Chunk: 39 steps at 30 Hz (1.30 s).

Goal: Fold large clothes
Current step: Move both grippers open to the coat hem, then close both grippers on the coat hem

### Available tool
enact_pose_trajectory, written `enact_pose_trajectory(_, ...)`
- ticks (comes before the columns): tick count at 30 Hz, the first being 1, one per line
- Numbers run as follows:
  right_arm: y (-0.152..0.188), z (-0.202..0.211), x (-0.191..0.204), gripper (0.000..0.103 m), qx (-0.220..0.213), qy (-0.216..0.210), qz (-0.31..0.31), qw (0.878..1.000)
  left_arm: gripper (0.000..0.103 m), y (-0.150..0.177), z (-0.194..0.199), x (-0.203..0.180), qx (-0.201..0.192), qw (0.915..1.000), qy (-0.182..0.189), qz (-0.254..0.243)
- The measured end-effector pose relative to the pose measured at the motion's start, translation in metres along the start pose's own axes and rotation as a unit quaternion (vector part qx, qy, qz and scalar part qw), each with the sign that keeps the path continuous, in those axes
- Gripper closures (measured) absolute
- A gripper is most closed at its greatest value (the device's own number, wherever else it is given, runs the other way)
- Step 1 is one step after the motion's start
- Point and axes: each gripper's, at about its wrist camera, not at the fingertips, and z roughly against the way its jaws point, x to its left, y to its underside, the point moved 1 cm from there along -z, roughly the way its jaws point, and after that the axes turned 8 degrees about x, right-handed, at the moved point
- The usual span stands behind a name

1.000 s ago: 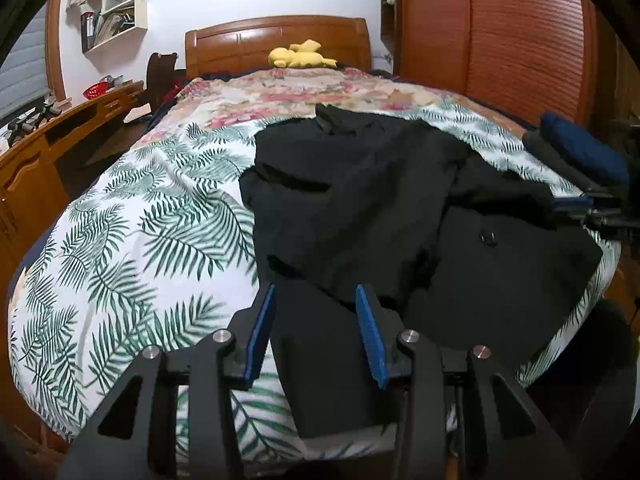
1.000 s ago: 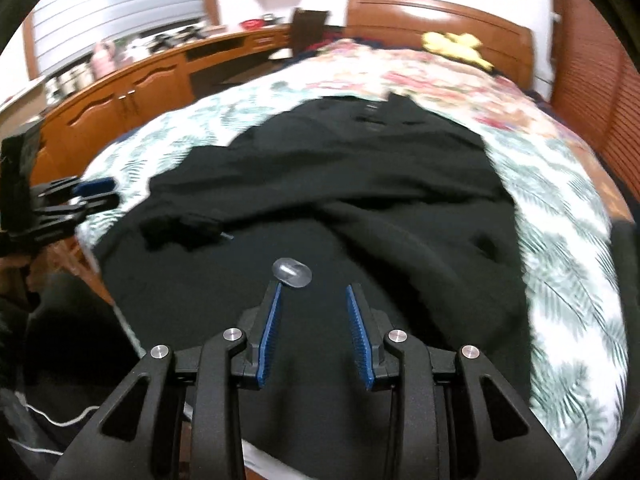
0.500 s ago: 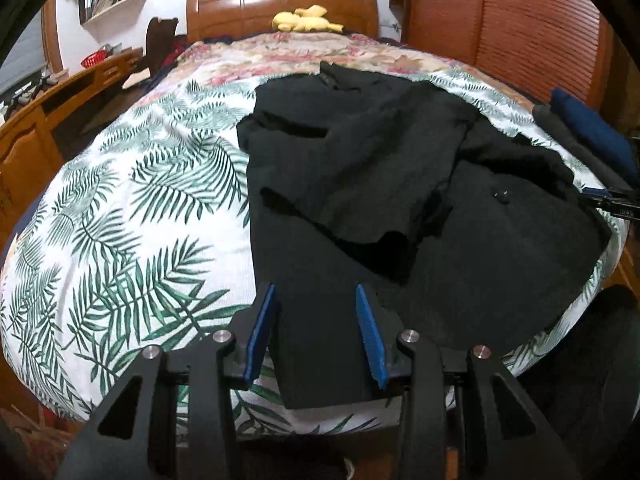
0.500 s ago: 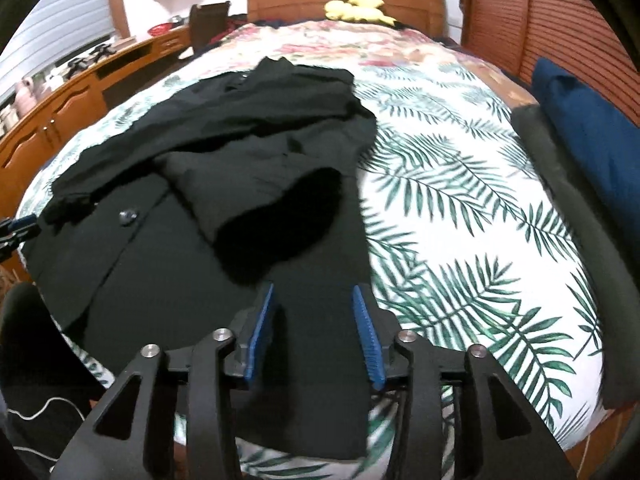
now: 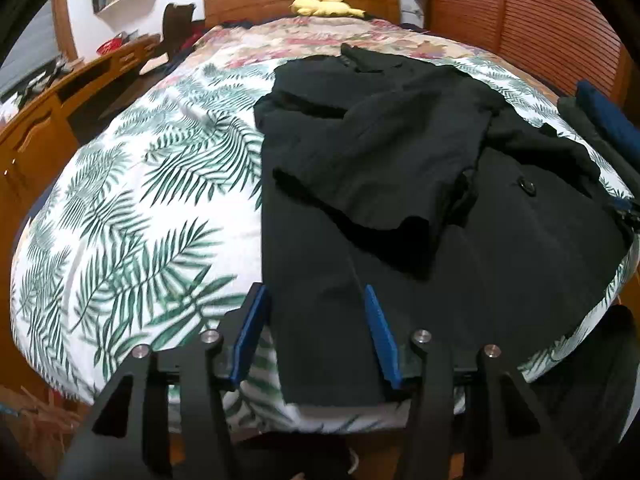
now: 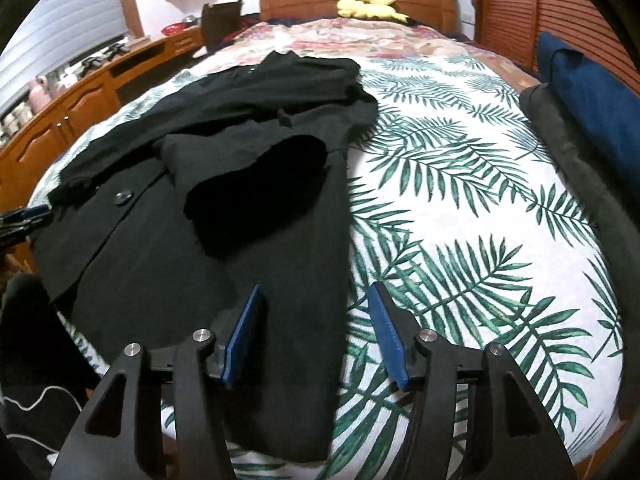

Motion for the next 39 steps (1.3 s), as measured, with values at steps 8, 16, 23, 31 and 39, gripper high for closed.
enact_pose_trajectory(8, 0.011, 0.009, 0.011, 0.047, 0.01, -0.028, 0.043, 0.999, 0.052, 0.014, 0.009, 0.008, 0.027, 0.9984, -0.006, 0.049)
enact_pose_trajectory(16, 0.016, 0.015, 0.015, 0.047, 0.009, -0.044, 0.019, 0.999, 0.057, 0.011, 0.008, 0.002, 0.029, 0.9991, 0.018, 0.025)
enact_pose_trajectory(23, 0.011, 0.014, 0.021, 0.055, 0.011, -0.034, -0.008, 0.999, 0.068, 0.018, 0.013, 0.0, 0.011, 0.9983, 0.057, 0.002)
enact_pose_trajectory(31, 0.004, 0.017, 0.038, 0.085, -0.002, -0.025, -0.015, 1.0, 0.076, 0.027, 0.014, 0.01, -0.004, 0.9964, 0.084, 0.009)
enact_pose_trajectory(39, -0.013, 0.037, 0.052, 0.098, -0.05, -0.012, -0.01, 0.999, 0.1, 0.023, 0.04, 0.025, -0.051, 0.9941, 0.09, 0.034)
